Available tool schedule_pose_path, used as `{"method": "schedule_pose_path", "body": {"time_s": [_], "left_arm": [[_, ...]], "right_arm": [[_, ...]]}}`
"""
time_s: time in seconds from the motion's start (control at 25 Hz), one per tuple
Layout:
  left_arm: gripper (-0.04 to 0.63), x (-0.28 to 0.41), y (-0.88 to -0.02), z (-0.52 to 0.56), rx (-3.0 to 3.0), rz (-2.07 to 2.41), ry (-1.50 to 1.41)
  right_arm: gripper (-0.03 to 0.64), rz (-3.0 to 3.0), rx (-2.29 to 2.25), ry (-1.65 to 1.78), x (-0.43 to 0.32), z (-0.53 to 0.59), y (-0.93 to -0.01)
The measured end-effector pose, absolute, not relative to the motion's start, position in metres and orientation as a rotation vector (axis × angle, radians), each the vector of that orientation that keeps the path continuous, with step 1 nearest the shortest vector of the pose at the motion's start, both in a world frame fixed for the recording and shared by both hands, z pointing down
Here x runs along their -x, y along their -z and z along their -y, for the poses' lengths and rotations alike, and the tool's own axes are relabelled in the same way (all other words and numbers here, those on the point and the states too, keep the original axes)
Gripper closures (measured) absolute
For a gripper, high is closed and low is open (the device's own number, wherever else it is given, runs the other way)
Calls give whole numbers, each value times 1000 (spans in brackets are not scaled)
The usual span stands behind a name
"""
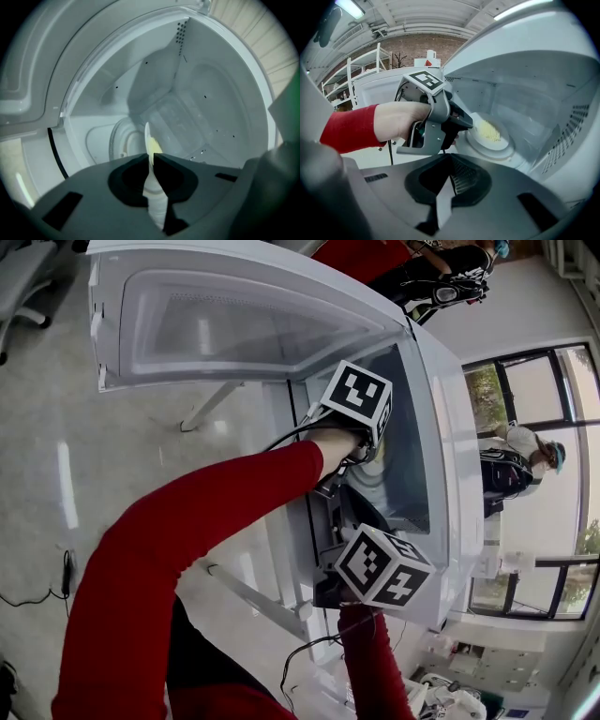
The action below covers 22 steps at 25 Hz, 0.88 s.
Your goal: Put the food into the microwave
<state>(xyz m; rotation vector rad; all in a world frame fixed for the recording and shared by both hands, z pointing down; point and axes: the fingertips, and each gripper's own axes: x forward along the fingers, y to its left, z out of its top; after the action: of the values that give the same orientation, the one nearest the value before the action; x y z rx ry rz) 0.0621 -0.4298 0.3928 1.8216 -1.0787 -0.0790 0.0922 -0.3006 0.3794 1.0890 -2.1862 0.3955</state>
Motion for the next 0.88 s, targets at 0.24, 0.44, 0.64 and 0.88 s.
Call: {"method": "schedule_pose_path", "body": {"time_s": [0.24,0.44,0.64,0.88], "left_arm": [[541,-63,-392,436,-1887,1164,2],[535,-69,-389,438,-1950,1203,-45],[526,-69,-390,439,-1998,1260,-101],[514,-68,-391,443,-2021,1306,-196]], "right_arm": [[603,2180,-1090,-416,-96,299,-377],[603,2177,-1085,-446,-98,298,-379],[603,2173,-1083,-447,-98,298,-379],[603,2173,-1082,-449,-97,300,-379]]}}
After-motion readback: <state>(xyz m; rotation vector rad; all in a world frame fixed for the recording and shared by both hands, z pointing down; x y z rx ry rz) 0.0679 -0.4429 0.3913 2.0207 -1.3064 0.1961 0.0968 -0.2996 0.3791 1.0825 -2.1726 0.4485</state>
